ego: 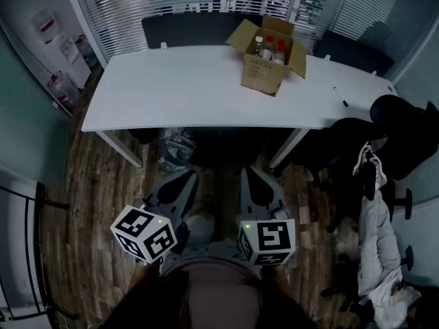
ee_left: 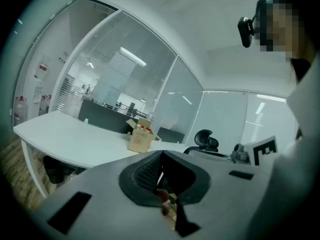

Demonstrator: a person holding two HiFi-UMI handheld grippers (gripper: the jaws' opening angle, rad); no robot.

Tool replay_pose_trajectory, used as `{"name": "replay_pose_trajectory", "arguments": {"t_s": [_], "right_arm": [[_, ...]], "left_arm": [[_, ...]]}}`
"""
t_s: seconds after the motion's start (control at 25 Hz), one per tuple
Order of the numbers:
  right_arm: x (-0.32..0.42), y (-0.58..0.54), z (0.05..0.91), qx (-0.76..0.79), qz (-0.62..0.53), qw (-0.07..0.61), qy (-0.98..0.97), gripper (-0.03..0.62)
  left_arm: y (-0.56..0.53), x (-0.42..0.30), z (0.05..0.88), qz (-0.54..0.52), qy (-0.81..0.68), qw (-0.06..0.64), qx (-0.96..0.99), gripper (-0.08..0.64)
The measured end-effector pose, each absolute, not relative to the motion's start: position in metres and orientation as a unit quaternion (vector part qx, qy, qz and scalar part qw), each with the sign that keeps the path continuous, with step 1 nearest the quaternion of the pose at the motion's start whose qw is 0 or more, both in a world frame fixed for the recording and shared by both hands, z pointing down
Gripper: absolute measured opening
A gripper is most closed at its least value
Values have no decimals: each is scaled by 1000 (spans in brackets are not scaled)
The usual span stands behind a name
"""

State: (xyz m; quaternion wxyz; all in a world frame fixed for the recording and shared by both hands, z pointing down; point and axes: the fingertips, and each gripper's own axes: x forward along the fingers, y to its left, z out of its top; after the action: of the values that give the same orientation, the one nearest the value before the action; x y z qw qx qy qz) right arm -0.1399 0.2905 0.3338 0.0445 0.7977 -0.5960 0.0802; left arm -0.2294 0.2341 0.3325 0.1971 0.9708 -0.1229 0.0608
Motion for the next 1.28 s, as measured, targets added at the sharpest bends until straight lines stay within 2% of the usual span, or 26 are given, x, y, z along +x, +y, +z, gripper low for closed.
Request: {"name": "replay_pose_trajectory", "arguments": {"t_s": [0.36,0.8,1.28], "right_arm": [[-116,251,339,805,88,51,-585,23],[-82,189,321,821,95,14,-563,23],[-70,111,323,832,95,24,-546,23]], "left_arm": [[187,-198,333,67,-108,203,971,9],[123,-159,324,74,-58,211,973,9],[47,-142,327,79,-22,214,973,9]]}}
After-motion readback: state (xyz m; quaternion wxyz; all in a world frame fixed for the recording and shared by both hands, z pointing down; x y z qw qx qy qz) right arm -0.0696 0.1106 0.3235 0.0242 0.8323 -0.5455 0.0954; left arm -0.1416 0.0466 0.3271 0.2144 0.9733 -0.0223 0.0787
